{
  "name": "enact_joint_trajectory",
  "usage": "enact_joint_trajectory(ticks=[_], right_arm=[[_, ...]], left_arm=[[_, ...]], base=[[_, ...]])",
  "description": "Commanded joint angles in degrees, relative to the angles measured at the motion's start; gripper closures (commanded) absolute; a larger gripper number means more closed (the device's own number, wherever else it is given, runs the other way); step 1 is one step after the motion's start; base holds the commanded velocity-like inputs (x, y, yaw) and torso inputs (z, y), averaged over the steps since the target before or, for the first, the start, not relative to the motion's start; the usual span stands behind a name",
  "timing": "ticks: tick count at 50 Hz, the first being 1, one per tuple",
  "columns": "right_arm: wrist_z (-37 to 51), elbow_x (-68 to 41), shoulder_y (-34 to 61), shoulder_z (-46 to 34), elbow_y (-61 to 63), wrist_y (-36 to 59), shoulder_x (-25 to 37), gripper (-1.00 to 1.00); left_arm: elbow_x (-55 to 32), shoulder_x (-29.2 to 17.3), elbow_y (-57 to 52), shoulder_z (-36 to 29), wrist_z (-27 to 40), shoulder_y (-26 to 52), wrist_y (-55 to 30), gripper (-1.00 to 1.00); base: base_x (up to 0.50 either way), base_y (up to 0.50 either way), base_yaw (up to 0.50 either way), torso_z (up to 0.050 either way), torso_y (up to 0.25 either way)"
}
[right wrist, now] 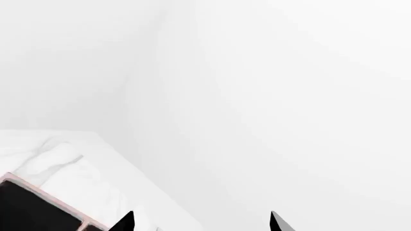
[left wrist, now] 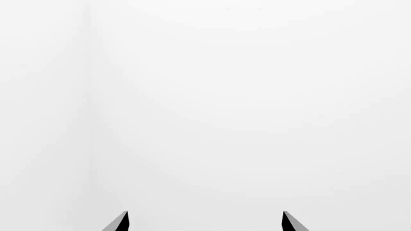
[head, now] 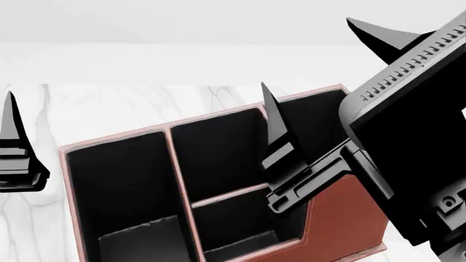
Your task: Pick up the book and place it in the front compartment of the caddy.
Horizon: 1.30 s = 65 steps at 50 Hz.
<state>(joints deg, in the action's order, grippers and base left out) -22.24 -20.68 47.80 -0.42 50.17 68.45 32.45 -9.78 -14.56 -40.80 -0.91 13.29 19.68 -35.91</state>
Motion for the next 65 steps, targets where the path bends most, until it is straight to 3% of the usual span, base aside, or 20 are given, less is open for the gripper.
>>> enact_joint_trajectory(ticks=[1,12,17,23,29,46,65], right_arm=[[-15.99,-9.22,8.77,1.26,-1.46,9.72,10.69,-1.0],[-26.65,-21.1,9.89,4.58,6.72,20.87,21.19,-1.0],[-21.46,-35.93,10.95,5.73,6.5,21.37,28.47,-1.0],[-17.9,-45.41,10.24,2.69,7.12,20.96,35.7,-1.0],[-18.08,-40.81,5.48,-4.71,8.71,17.55,40.49,-1.0],[-20.18,-33.3,13.25,-23.32,9.1,16.22,43.96,-1.0],[-21.58,-30.58,20.21,-28.71,6.64,15.45,40.31,-1.0]], left_arm=[[0.02,0.68,-0.42,1.31,-1.0,-0.34,0.01,-1.0],[-0.19,0.47,-0.18,1.35,-0.63,-0.56,0.35,-1.0],[-0.36,0.32,-0.3,1.43,-0.49,-0.51,0.27,-1.0],[-0.47,0.26,-0.16,1.33,-0.3,-0.55,0.44,-1.0],[-0.74,0.17,0.01,1.46,-0.16,-0.48,0.47,-1.0],[-1.33,-0.27,-0.12,1.8,0.38,0.0,0.08,-1.0],[-1.62,-0.57,-0.02,1.4,0.9,-0.12,0.35,-1.0]], base=[[0.0,0.0,0.0,0.0,0.0],[0.0,0.0,0.0,0.0,0.0],[0.0,0.0,0.0,0.0,0.0],[0.0,0.0,0.0,0.0,0.0],[0.0,0.0,0.0,0.0,0.0],[0.0,0.0,0.0,0.0,0.0],[0.0,0.0,0.0,0.0,0.0]])
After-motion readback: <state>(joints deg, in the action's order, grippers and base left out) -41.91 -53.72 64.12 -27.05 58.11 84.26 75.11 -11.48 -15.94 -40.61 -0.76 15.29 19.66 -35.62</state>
